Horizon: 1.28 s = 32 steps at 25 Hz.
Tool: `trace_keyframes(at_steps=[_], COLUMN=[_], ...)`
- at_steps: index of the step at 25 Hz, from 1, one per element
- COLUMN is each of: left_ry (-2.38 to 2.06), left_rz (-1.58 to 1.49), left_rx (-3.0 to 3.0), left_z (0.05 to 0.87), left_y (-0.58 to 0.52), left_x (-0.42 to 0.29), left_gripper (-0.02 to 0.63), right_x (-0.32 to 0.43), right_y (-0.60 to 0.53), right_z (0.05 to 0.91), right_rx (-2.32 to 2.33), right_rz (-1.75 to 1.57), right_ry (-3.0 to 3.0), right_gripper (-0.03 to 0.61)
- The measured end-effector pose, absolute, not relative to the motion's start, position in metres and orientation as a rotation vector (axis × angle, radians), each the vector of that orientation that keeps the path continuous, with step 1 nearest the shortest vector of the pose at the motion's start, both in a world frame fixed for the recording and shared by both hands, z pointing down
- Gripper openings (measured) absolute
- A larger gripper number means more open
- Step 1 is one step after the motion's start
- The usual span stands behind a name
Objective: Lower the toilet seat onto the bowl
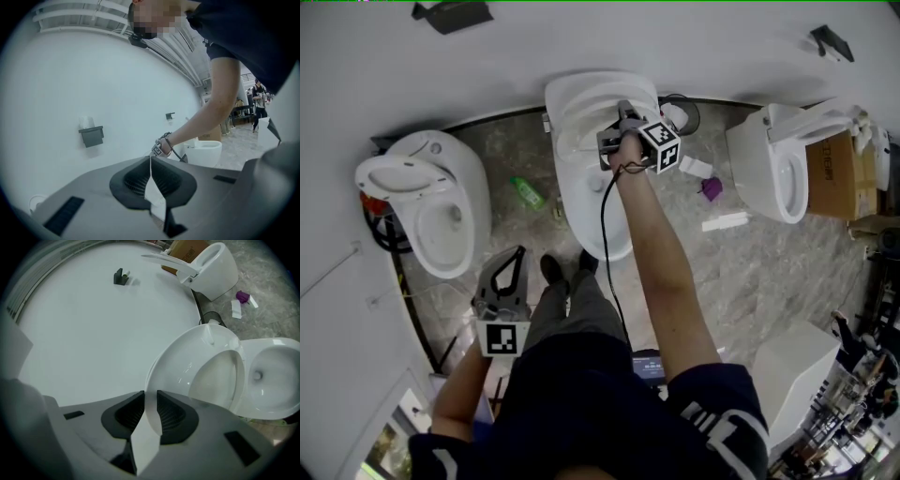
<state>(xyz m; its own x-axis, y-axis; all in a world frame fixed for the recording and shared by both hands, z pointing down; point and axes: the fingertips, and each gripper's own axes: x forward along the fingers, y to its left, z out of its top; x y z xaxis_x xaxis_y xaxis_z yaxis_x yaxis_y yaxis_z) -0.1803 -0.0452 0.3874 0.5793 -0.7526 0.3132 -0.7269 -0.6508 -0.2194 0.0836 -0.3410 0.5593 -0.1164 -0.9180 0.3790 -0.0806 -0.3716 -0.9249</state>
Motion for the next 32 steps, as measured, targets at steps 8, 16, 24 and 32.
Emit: trace_keyframes(at_steps=[8, 16, 24, 32], left_ry=[1.283, 1.244, 1.209, 1.238], left_rz=[-0.604, -0.641, -0.640, -0.621], left_rx=[-2.735, -2.732, -2.714, -2.704], left_z=[0.394, 0.396, 0.396, 0.392], left_y=[-0.035, -0.017, 0.001, 0.009], left_x=[-0.185, -0.187, -0.188, -0.194], left_gripper=[0.027, 0.027, 0.028, 0.027], right_x=[0.084, 0.084, 0.085, 0.086], right_y=[-0.307, -0.270, -0.233, -0.220], right_z=[0.558, 0.553, 0.552, 0.554], right_rx=[-1.402, -1.355, -1.370, -1.356], right_rz=[-1.539, -1.544, -1.520, -1.532], right_ry=[1.196, 1.207, 1.241, 1.173], right_gripper=[0.100, 0.095, 0.091, 0.083])
